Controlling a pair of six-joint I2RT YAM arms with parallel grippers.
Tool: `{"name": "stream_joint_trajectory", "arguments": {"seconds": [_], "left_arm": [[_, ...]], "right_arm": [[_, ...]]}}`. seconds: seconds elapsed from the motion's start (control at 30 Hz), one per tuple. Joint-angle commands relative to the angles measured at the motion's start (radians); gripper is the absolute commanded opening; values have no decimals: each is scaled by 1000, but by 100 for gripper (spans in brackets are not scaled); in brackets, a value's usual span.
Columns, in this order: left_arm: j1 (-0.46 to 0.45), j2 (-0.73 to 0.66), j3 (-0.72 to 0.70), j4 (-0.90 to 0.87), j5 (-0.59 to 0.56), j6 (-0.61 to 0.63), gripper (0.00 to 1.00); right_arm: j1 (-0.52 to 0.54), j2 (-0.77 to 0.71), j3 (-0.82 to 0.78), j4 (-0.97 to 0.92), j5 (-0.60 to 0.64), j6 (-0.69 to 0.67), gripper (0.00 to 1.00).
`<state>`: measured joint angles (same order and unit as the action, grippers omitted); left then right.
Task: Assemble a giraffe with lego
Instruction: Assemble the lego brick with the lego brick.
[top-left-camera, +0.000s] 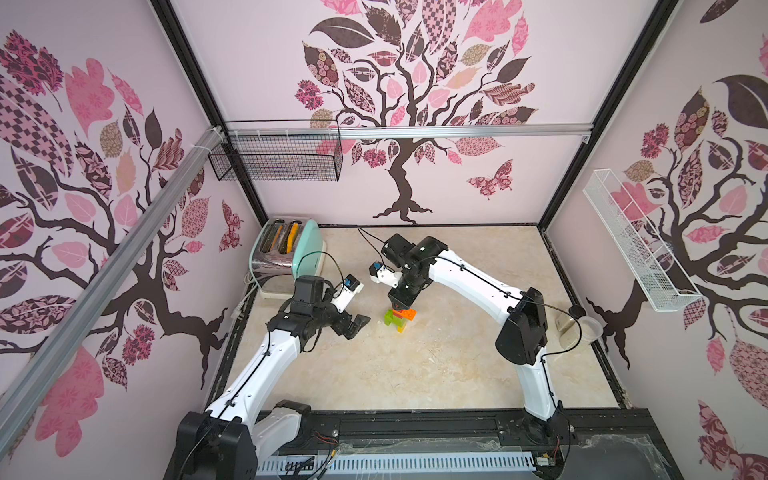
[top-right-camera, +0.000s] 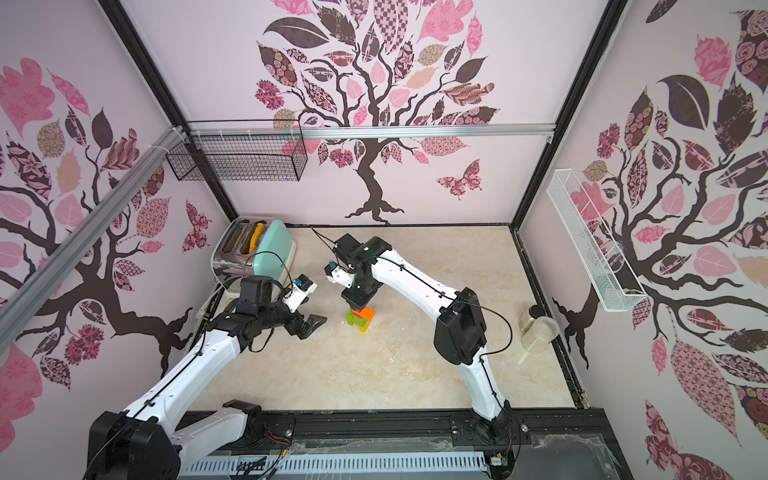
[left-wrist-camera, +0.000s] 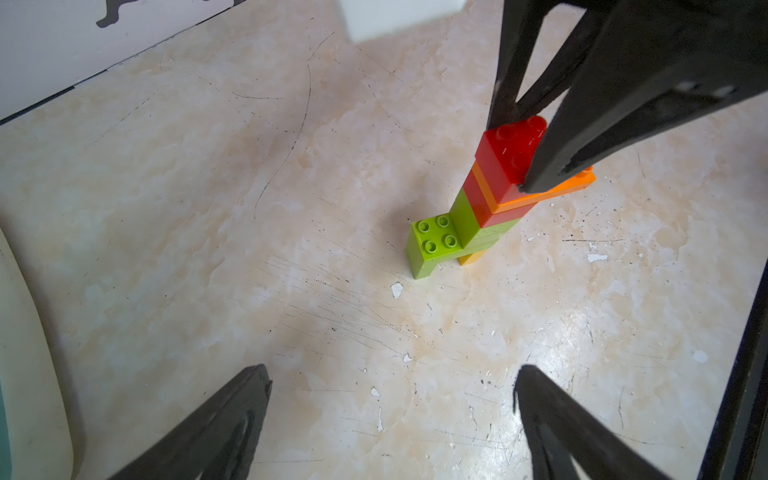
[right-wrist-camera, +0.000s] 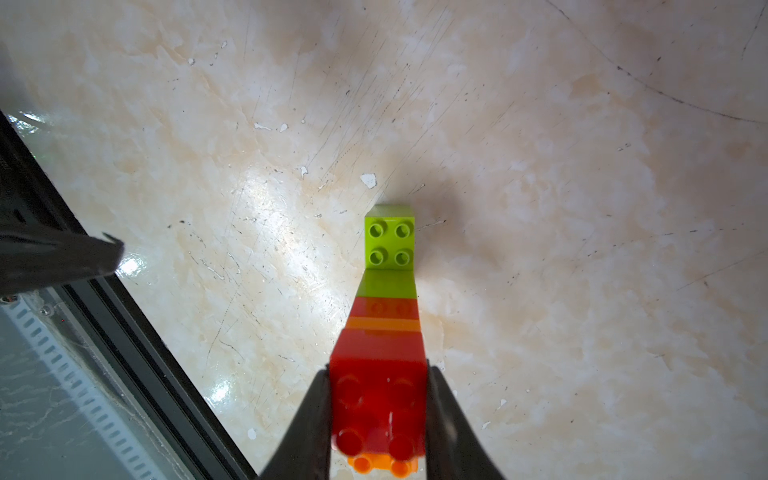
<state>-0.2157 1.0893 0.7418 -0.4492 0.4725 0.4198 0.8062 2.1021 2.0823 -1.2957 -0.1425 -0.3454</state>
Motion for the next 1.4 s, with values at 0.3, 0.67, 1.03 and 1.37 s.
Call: {"name": "stream_joint_trajectory", "arguments": {"seconds": [0.3,0.67,1.03,1.37], "left_arm": [[5,-1,-9,19,6,5,98],[5,-5,-15,24,7,4,98],[5,-5,-18,26,5,5,98],[6,-4,-19,26,3,8,98]], "right_arm": [[-4,-1,-184,55,-2,-19,21],[-39,-65,-190,60,-64,-71,21],[-43,-142,-261,134,-89,-97,19],[-44,-204,-402,308,-105,-41,19]]}}
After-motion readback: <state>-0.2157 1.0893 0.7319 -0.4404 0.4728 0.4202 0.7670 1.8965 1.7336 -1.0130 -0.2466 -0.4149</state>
